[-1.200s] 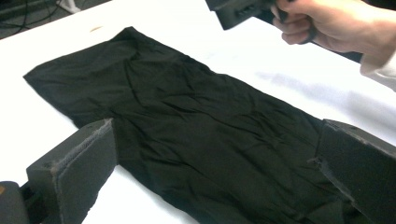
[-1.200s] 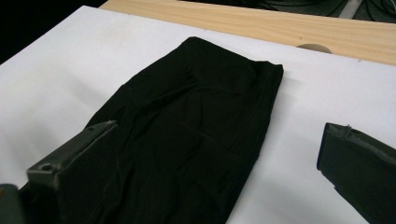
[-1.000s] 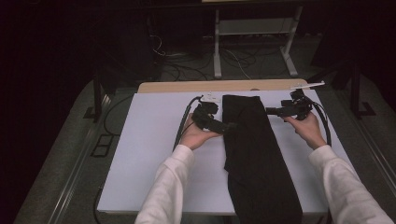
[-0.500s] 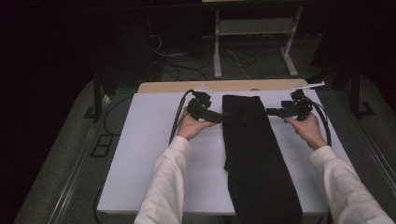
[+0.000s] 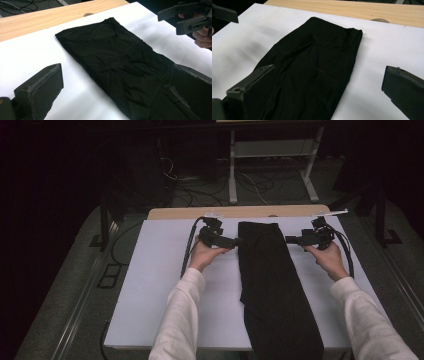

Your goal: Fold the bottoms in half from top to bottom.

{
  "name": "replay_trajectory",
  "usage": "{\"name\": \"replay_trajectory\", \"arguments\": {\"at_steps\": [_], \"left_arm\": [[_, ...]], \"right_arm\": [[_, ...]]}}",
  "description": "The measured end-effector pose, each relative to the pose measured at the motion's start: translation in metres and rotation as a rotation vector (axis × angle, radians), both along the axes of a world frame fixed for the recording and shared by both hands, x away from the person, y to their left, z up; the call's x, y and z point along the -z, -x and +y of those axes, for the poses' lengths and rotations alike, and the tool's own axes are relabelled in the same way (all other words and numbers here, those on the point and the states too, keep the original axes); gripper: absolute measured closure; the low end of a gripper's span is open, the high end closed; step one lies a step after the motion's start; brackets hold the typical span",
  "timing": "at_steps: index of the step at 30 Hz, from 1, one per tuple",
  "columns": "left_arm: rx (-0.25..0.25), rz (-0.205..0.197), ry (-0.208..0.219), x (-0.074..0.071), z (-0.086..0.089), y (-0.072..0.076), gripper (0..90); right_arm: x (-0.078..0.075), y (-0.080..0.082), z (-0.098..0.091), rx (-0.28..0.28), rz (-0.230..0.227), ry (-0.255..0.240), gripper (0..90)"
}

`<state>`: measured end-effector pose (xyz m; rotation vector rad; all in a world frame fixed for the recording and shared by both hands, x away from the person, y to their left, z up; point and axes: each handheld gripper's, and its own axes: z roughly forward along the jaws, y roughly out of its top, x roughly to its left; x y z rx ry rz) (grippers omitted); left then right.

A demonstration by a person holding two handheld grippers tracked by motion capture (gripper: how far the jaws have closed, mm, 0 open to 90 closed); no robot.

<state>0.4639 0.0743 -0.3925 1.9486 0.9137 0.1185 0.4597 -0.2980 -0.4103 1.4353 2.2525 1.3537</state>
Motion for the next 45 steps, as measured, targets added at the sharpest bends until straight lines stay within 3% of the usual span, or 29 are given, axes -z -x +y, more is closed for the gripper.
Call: {"name": "replay_trajectory", "arguments": {"at_steps": [10, 16, 25, 31, 35, 45], "left_arm": [[-0.062, 0.034, 0.054, 0.013, 0.008, -0.012, 0.0], [-0.089, 0.054, 0.064, 0.023, 0.009, -0.018, 0.0], [-0.093, 0.086, 0.077, 0.039, -0.001, -0.023, 0.0], [-0.089, 0.102, 0.080, 0.049, -0.011, -0.026, 0.0], [-0.089, 0.125, 0.083, 0.054, -0.013, -0.027, 0.2], [-0.098, 0.130, 0.109, 0.060, -0.018, -0.029, 12.5]], "right_arm": [[0.010, -0.006, 0.001, 0.012, 0.022, 0.027, 0.0], [0.016, -0.009, 0.004, 0.017, 0.036, 0.031, 0.0], [0.021, -0.012, 0.009, 0.010, 0.045, 0.041, 0.0], [0.023, -0.016, 0.008, 0.024, 0.064, 0.006, 0.0], [0.025, -0.019, 0.007, 0.032, 0.082, 0.015, 0.0], [0.033, -0.028, 0.007, 0.036, 0.127, 0.004, 7.0]]}}
